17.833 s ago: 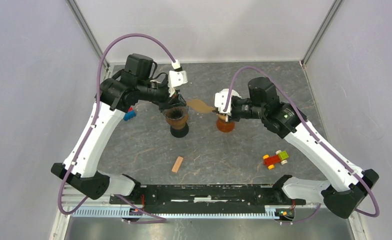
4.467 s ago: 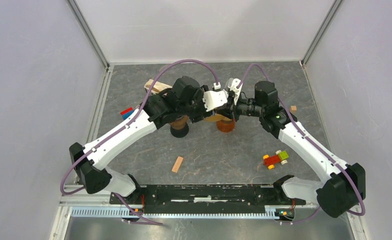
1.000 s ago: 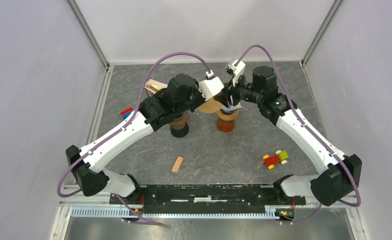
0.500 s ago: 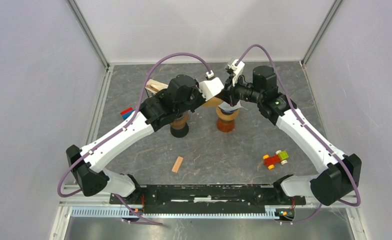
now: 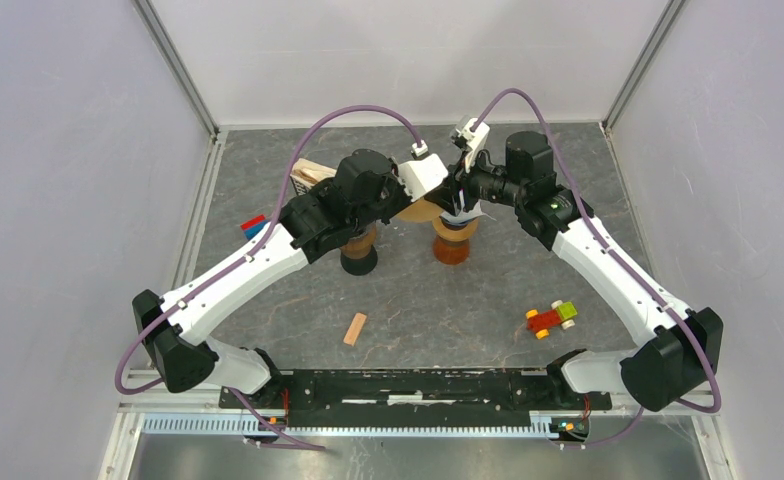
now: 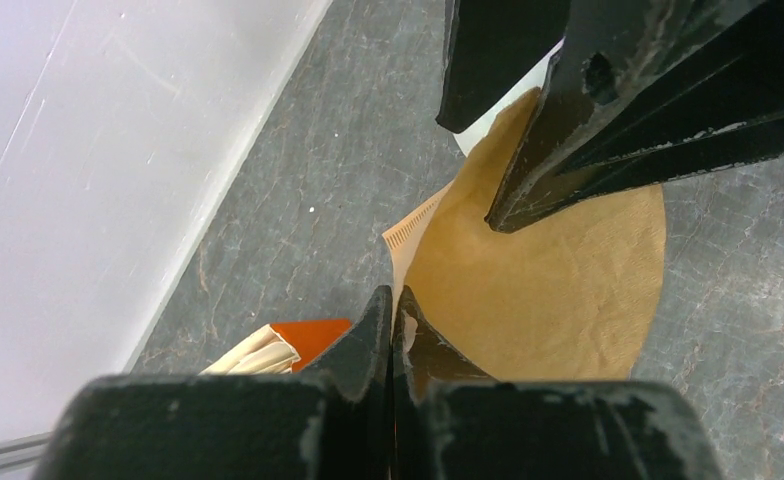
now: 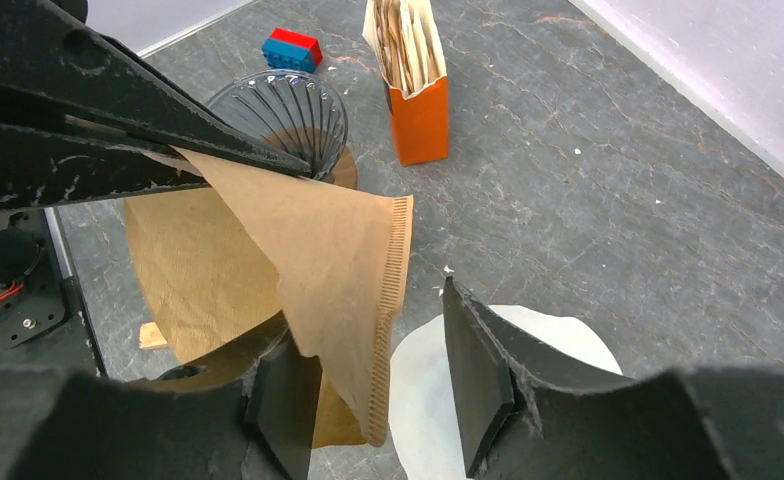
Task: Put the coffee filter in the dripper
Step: Place the coffee filter in the coffee dripper.
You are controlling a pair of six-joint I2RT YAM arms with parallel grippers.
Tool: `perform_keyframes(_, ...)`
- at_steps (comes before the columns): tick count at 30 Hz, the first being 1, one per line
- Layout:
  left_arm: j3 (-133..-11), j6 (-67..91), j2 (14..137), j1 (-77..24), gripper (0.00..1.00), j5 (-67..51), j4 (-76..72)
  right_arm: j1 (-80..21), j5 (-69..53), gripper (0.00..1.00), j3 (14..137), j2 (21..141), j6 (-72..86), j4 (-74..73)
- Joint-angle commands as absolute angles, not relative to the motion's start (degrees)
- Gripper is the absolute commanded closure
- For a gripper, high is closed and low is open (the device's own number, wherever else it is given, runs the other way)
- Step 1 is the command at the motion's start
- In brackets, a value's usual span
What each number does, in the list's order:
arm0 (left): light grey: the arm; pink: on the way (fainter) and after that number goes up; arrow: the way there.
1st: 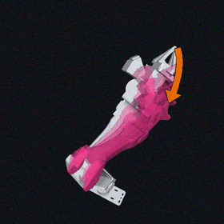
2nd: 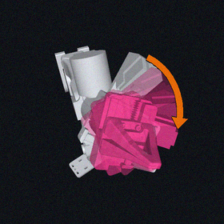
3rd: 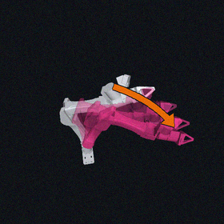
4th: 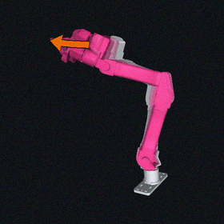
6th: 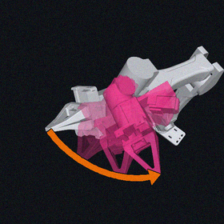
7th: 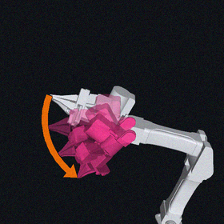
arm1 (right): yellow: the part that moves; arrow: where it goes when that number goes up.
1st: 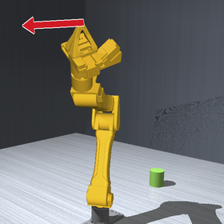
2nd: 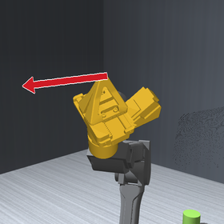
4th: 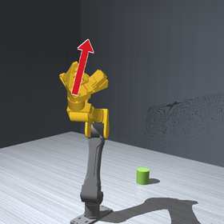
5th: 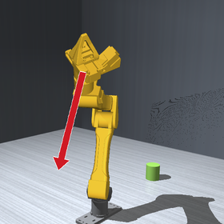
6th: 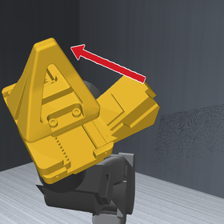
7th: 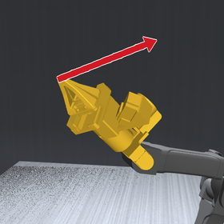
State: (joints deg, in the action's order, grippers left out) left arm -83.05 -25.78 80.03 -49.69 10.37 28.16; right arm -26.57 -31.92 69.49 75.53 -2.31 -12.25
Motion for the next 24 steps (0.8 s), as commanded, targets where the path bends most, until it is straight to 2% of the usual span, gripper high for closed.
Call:
perform_keyframes(1,-82.8,-24.0,78.9,-49.6,0.98,10.1,25.6,-26.5,-32.4,0.48,71.6,75.8,-2.5,-10.6)
perform_keyframes(6,-82.8,-23.6,78.9,-49.7,0.98,9.8,25.6,-26.5,-33.7,0.53,70.6,76.7,-1.3,-9.7)
perform_keyframes(9,-82.6,-23.5,79.0,-49.6,0.98,9.4,25.6,-26.5,-34.6,0.6,70.0,77.0,-0.6,-9.0)
perform_keyframes(20,-82.4,-23.6,79.2,-49.7,0.98,9.5,25.4,-26.5,-35.7,0.99,69.4,76.2,-1.1,-8.1)
perform_keyframes(24,-82.6,-23.4,79.5,-49.7,0.98,10.9,24.8,-26.5,-35.5,1.0,68.5,75.5,-1.0,-7.5)
